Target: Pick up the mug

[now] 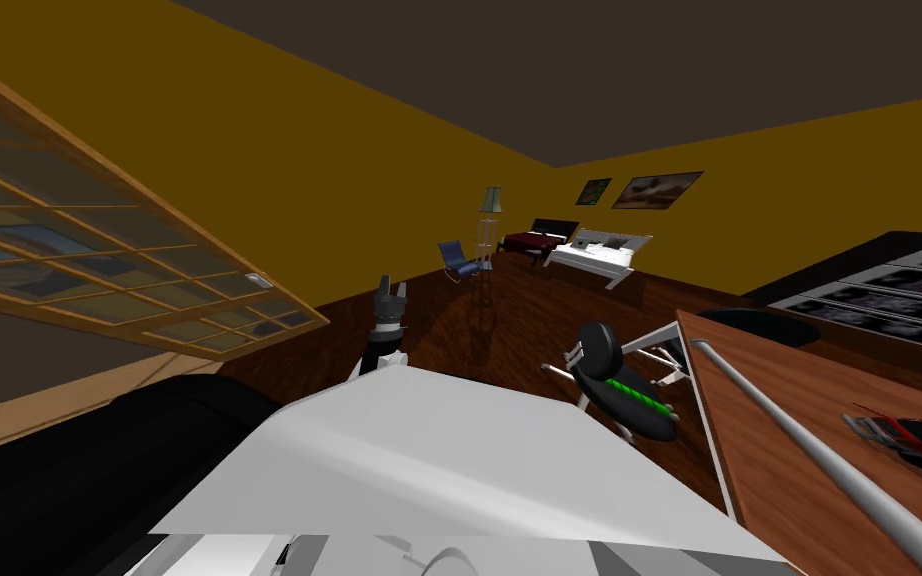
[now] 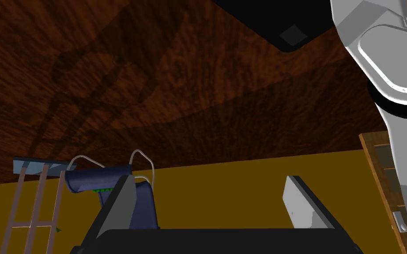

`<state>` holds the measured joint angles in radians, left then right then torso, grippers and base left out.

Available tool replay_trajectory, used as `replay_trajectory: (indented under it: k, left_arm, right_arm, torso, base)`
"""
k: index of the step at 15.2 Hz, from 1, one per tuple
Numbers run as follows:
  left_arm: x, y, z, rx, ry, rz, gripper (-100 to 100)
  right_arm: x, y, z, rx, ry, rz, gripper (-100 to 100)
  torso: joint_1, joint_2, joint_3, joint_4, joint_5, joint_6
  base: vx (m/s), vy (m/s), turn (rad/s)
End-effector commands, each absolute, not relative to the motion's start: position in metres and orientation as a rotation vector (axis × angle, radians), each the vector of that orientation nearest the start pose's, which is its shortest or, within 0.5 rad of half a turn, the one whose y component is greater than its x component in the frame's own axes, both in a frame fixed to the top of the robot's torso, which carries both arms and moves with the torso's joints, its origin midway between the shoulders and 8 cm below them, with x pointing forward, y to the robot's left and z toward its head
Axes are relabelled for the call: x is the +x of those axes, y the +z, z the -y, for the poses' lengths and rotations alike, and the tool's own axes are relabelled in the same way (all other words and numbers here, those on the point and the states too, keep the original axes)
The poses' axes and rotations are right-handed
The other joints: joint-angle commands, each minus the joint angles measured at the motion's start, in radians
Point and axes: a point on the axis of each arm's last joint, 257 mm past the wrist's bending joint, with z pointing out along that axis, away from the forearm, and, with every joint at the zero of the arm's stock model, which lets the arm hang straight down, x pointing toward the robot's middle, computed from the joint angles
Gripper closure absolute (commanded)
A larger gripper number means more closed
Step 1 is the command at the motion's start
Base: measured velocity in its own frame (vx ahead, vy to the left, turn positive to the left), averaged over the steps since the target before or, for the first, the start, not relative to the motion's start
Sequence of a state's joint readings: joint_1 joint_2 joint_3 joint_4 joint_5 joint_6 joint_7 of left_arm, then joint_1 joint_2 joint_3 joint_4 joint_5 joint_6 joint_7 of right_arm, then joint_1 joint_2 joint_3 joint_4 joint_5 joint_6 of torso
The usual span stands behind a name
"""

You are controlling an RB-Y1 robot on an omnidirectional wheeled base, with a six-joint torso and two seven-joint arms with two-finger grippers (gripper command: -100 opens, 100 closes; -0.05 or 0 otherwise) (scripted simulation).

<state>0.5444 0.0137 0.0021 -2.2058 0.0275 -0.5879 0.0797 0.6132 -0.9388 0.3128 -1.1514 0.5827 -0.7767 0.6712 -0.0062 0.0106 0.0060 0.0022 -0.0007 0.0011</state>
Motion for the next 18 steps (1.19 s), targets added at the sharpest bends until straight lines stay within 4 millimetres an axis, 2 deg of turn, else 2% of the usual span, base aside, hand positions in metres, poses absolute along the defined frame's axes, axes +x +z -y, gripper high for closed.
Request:
replay_trajectory:
  k: [1,5,6,9,10,11,12,13,14,17,18]
  left_arm:
    - [0.338,-0.006,-0.288,-0.718,-1.368,-0.599,0]
    - [0.338,-0.006,-0.288,-0.718,-1.368,-0.599,0]
    - [0.338,-0.006,-0.288,-0.718,-1.368,-0.599,0]
    - [0.338,-0.006,-0.288,-0.718,-1.368,-0.599,0]
    - [0.338,-0.006,-0.288,-0.718,-1.368,-0.599,0]
    - [0.338,-0.006,-0.288,-0.718,-1.368,-0.599,0]
    - [0.338,-0.006,-0.288,-0.718,-1.368,-0.599,0]
    - [0.338,-0.006,-0.288,-0.718,-1.368,-0.599,0]
    - [0.338,-0.006,-0.288,-0.718,-1.368,-0.599,0]
    - [0.338,-0.006,-0.288,-0.718,-1.368,-0.599,0]
    - [0.338,-0.006,-0.288,-0.718,-1.368,-0.599,0]
  right_arm:
    - [0.075,-0.481,0.441,-0.804,0.359,-2.394,-100]
    - [0.064,-0.483,0.461,-0.803,0.324,-2.439,-100]
    - [0.040,-0.479,0.482,-0.863,0.316,-2.492,-100]
    - [0.028,-0.481,0.498,-0.846,0.287,-2.535,-100]
    - [0.005,-0.474,0.520,-0.899,0.273,-2.592,-100]
    - [-0.003,-0.475,0.530,-0.889,0.254,-2.616,-100]
    - [-0.027,-0.468,0.551,-0.925,0.239,-2.677,-100]
    - [-0.034,-0.465,0.564,-0.923,0.212,-2.703,-100]
    - [-0.036,-0.464,0.566,-0.920,0.206,-2.710,-100]
    - [-0.078,-0.440,0.614,-0.990,0.151,-2.829,-100]
    - [-0.084,-0.438,0.620,-0.982,0.134,-2.846,-100]
  torso:
    - [0.000,0.000,0.000,0.000,0.000,0.000]
    - [0.000,0.000,0.000,0.000,0.000,0.000]
    - [0.000,-0.001,0.000,0.000,0.000,0.000]
    - [-0.001,0.000,0.000,0.000,0.000,0.000]
    - [-0.001,-0.001,0.000,0.000,-0.001,0.000]
    - [-0.001,-0.001,0.000,0.000,0.000,-0.001]
    - [-0.002,0.000,0.000,0.000,0.000,0.000]
    - [-0.004,0.000,0.000,0.000,0.000,0.000]
    - [-0.006,0.001,0.000,0.000,-0.001,0.000]
    - [-0.005,-0.001,0.000,0.000,-0.001,0.000]
    - [-0.006,-0.001,0.000,0.000,-0.001,-0.001]
  base:
    - [-0.021,-0.036,0.112]
    - [-0.013,-0.026,0.032]
    - [-0.008,-0.023,0.079]
    - [-0.014,-0.037,0.056]
    - [-0.013,-0.036,0.088]
    - [-0.021,-0.055,0.104]
    - [-0.033,-0.091,0.098]
    - [-0.034,-0.115,0.074]
    - [-0.018,-0.089,0.025]
    - [-0.011,-0.095,0.076]
    - [-0.018,-0.122,0.066]
